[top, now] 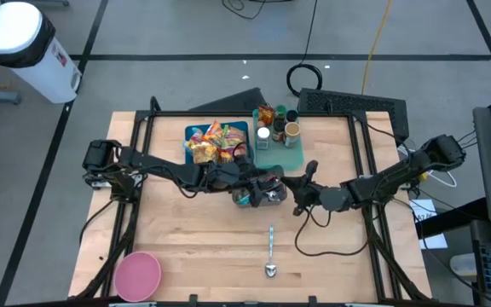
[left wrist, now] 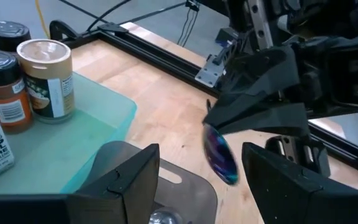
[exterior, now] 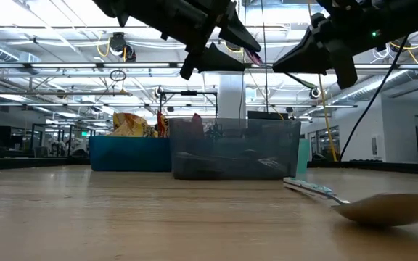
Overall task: Pick & Place Food Item
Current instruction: Put the violet spoon into the black bin
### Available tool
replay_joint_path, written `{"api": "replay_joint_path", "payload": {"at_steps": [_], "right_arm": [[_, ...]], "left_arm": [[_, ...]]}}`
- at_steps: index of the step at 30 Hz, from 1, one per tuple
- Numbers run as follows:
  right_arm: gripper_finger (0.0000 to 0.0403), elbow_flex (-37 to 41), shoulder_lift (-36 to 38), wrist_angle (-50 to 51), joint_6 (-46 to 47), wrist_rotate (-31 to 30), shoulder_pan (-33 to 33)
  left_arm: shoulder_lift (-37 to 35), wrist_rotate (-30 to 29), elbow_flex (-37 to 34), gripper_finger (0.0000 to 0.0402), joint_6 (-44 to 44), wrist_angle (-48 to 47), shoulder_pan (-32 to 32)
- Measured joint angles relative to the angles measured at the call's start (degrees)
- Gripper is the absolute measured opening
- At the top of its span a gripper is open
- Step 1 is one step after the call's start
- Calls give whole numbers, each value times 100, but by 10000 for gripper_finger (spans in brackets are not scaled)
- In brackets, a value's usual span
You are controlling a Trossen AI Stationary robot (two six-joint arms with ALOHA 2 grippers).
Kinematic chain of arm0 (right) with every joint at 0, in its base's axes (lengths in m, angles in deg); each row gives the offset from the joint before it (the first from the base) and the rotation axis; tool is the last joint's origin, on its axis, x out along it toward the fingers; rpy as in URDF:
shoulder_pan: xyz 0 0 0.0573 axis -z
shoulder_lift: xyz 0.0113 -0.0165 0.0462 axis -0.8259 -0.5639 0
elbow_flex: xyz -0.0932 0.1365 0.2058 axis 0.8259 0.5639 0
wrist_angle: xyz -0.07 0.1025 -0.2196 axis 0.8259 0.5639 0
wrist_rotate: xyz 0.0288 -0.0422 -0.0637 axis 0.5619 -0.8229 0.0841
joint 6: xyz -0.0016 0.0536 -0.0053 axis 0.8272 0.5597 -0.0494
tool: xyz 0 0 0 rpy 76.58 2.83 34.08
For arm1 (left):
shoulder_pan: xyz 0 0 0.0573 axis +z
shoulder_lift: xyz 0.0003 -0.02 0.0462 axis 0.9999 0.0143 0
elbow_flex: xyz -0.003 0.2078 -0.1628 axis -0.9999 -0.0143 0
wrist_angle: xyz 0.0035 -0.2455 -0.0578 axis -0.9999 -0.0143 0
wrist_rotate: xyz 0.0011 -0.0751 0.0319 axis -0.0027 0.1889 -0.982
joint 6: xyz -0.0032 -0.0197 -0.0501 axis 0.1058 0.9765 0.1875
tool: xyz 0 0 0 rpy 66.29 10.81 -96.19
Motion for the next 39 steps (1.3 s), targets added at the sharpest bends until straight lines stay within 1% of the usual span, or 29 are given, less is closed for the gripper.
{"api": "replay_joint_path", "payload": {"at_steps": [3, 5, 7, 10, 11, 12, 15, 17, 20, 26, 29, 32, 37, 39], "right_arm": [[0, 0, 0, 18, -18, 2, -2], [0, 0, 0, 15, 29, 4, 0], [0, 0, 0, 19, 34, 7, 0], [0, 0, 0, 22, 48, -1, 2], [0, 0, 0, 21, 60, -1, 2], [0, -2, 3, 15, 84, -4, -1], [7, -7, 4, 7, 288, -16, 7], [19, -9, 35, 18, 771, -89, -11], [45, -9, 244, 221, 1376, -334, -150], [103, -9, 876, 538, 1578, -848, -683], [124, -9, 1137, 593, 1579, -1002, -882], [135, -9, 1277, 588, 1579, -1032, -966], [137, -9, 1307, 601, 1570, -1032, -967], [135, -9, 1307, 621, 1577, -1032, -962]], "left_arm": [[0, 0, 0, 214, 0, -10, 19], [0, 9, 0, 181, 1, -26, 44], [0, 169, 0, 137, 0, -24, 83], [0, 407, 0, 60, -23, -24, 162], [0, 408, 0, 33, -88, -47, 192], [0, 419, 0, 19, -168, -85, 217], [9, 316, 0, 15, -408, -88, 257], [-38, 205, 0, 10, -566, -165, 246], [-262, -72, 0, 7, -727, -580, 173], [-699, -1251, 0, 5, -703, -1865, -321], [-771, -1786, 2, 4, -447, -2386, -581], [-741, -2270, -7, 4, -46, -2819, -748], [-430, -2934, -4, 4, 528, -2793, -758], [-212, -3039, -4, 3, 574, -2530, -755]]}}
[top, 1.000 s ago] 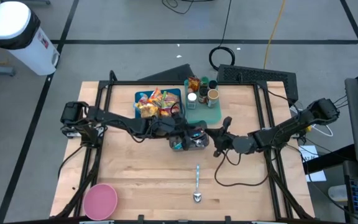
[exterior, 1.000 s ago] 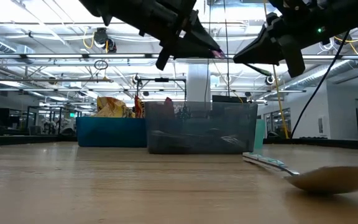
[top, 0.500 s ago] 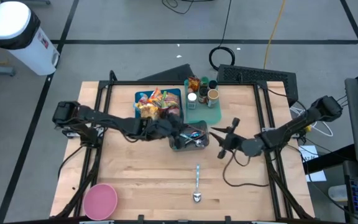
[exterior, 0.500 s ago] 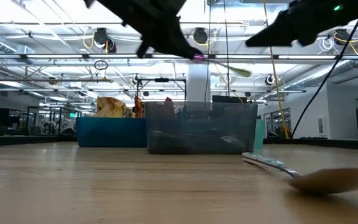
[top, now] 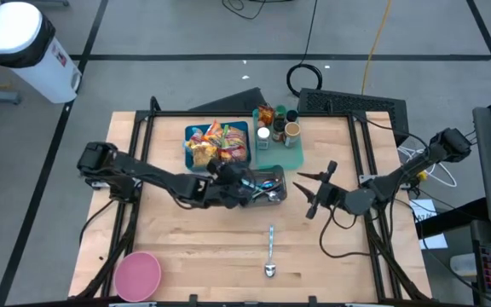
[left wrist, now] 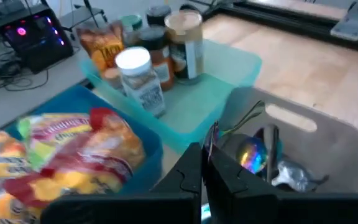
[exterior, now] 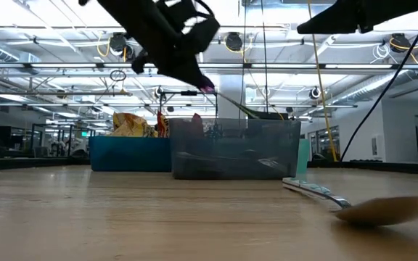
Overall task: Pick & Place Food Item
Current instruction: Put the violet spoon into the black bin, then put the blue patterned spoon into the black bin
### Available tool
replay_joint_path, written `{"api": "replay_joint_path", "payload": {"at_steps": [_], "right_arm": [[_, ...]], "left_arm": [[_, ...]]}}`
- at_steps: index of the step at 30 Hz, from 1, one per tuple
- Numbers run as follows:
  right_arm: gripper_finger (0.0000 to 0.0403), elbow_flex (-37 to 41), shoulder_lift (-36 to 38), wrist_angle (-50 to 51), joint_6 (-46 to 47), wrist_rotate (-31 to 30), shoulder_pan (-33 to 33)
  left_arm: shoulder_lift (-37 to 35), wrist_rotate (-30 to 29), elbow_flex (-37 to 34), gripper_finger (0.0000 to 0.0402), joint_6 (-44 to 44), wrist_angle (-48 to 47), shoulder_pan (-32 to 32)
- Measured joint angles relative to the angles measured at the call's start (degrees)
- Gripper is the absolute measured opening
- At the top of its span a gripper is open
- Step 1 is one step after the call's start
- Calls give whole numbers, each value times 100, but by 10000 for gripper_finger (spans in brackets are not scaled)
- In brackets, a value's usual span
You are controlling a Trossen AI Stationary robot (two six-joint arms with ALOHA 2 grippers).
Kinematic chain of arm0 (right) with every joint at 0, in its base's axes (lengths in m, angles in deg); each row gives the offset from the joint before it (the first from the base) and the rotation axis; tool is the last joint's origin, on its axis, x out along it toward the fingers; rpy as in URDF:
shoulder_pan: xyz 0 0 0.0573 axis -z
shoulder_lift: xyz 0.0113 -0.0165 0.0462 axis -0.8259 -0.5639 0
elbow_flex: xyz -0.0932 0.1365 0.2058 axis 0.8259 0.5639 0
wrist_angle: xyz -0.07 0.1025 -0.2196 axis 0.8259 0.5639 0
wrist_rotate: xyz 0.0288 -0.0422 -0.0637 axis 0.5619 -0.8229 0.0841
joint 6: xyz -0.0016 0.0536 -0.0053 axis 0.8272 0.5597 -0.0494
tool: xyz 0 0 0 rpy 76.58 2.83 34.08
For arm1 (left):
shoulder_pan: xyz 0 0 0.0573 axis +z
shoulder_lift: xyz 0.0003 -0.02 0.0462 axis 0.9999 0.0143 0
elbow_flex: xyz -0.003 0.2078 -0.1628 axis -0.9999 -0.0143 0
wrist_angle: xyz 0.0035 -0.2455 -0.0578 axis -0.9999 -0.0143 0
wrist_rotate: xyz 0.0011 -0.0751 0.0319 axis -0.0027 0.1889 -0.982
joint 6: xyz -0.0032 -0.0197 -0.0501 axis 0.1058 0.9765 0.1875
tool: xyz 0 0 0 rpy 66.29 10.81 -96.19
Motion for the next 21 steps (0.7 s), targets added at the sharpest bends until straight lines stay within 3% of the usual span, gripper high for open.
{"api": "replay_joint_path", "payload": {"at_steps": [12, 21], "right_arm": [[130, 2, -2, 112, 11, 13, -4], [135, 4, 0, 190, 173, 20, -4]], "left_arm": [[962, 174, 4, 9, 211, 885, 131], [896, 180, 4, 135, 337, 830, 158]]}}
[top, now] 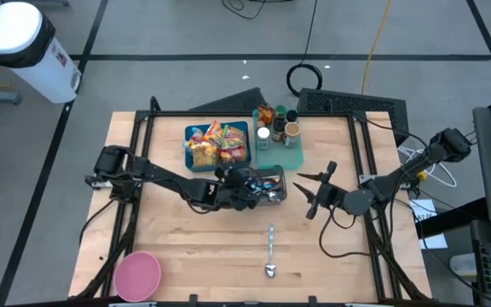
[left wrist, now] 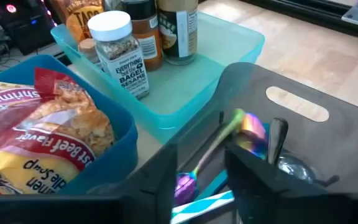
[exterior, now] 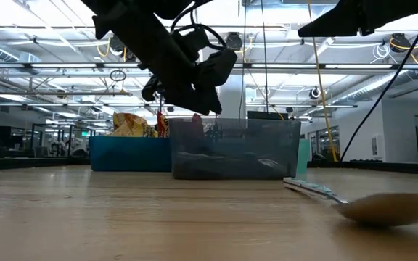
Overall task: Pick & Place Food Item
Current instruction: Put the blue patterned spoon into the black bin
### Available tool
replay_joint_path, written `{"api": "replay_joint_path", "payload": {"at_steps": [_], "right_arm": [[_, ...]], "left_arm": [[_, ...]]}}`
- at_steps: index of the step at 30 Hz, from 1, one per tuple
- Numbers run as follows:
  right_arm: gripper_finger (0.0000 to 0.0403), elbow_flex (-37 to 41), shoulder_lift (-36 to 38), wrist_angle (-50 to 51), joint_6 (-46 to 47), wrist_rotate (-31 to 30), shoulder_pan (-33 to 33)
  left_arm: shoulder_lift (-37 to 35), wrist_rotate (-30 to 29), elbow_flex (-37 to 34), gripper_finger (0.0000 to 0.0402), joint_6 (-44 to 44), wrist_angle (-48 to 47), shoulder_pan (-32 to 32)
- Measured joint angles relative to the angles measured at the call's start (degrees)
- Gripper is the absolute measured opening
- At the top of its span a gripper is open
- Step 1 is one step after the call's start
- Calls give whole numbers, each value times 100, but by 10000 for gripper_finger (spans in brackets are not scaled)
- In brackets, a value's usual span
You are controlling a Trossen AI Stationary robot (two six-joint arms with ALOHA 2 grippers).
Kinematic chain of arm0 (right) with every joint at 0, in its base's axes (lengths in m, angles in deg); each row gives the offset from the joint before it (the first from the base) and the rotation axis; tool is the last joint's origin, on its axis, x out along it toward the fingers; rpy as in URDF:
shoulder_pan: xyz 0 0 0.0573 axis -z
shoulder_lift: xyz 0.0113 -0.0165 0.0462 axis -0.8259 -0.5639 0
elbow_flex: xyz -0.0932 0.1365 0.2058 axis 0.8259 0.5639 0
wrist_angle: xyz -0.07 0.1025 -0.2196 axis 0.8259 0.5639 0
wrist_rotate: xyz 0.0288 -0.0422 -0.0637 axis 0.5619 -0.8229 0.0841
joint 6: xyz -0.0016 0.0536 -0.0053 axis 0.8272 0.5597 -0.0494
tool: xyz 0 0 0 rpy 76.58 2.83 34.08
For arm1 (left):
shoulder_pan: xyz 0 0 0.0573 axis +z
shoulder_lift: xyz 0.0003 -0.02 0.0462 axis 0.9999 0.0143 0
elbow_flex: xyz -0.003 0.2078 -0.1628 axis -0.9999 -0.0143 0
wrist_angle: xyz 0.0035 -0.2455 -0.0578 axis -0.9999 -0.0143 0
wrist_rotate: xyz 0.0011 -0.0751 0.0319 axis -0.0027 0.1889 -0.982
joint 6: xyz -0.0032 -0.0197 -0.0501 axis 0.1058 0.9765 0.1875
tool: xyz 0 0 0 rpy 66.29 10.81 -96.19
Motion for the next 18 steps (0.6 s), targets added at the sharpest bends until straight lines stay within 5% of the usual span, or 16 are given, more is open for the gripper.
{"api": "replay_joint_path", "payload": {"at_steps": [5, 12, 18], "right_arm": [[142, 0, 0, 39, 200, 602, -9], [150, 0, -709, -654, 549, 3738, 169], [165, -265, -2326, -1611, 445, 5446, 231]], "left_arm": [[0, 105, 0, 204, 6, -44, 26], [0, 676, 0, 263, -9, 128, 48], [-69, 1408, 0, 285, 26, 208, 123]]}}
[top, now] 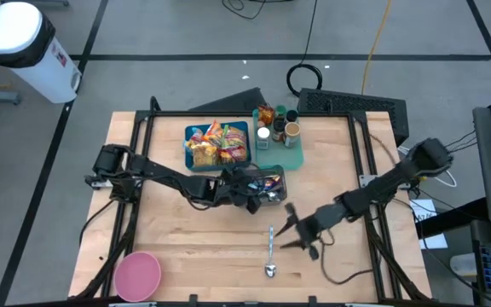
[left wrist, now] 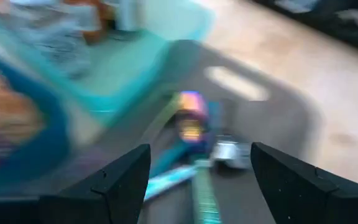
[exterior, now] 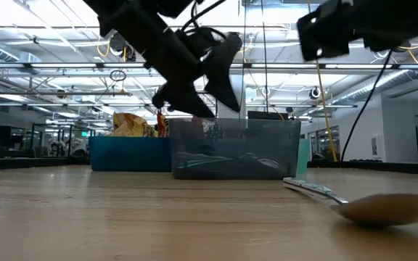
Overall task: Pick & Place Food Item
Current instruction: Put the blue patterned spoon into the black bin
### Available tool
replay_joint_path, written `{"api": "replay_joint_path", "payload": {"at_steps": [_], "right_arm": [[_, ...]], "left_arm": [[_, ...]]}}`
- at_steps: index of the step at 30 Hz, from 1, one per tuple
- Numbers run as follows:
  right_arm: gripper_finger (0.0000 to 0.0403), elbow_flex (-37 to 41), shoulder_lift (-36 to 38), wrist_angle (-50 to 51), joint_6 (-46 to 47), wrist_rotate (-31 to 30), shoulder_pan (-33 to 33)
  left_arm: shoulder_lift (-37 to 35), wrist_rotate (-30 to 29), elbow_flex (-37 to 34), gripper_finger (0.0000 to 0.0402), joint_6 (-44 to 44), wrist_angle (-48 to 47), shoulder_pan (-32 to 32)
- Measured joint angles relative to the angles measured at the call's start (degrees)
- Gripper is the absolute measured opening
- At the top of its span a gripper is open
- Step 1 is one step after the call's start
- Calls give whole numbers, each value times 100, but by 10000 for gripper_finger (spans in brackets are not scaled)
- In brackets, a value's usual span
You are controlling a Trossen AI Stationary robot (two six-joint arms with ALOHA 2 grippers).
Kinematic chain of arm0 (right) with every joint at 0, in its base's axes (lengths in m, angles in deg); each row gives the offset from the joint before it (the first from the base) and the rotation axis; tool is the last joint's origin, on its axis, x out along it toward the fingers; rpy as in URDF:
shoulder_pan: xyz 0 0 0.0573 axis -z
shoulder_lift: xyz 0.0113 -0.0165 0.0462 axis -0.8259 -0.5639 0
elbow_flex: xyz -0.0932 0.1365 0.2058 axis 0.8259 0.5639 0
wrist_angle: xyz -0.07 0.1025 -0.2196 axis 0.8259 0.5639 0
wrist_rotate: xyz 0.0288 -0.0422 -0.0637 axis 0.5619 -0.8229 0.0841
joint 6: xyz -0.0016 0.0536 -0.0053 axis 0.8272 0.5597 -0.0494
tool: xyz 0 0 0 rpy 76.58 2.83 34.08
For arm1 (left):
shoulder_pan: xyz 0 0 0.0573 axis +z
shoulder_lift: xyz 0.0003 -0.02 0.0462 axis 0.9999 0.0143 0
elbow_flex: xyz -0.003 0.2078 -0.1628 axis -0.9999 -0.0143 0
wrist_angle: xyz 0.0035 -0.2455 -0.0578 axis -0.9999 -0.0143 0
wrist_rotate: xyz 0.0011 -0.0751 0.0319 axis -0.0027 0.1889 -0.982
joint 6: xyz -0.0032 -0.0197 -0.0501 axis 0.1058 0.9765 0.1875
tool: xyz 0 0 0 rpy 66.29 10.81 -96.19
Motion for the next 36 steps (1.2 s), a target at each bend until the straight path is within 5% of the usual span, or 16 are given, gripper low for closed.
{"api": "replay_joint_path", "payload": {"at_steps": [5, 9, 16, 22, 31, 36], "right_arm": [[168, -575, -1132, 429, -179, 300, 38], [161, -868, -1765, 714, -486, 251, 149], [149, -1070, -2144, 1795, -629, 269, 507], [133, -1068, -2037, 2927, 224, 239, 635], [23, -1053, -2030, 3377, 1039, 151, 445], [15, -1046, -1598, 3586, 1034, -77, 257]], "left_arm": [[-389, 1292, -2, 284, 346, 541, 69], [-704, 1726, -2, 278, 139, 956, 54], [-985, 1773, 0, 282, -276, 1189, -75], [-985, 1764, 0, 283, -471, 1053, -96], [-985, 1757, 0, 283, -602, 894, -38], [-984, 1756, 0, 283, -806, 905, -27]]}}
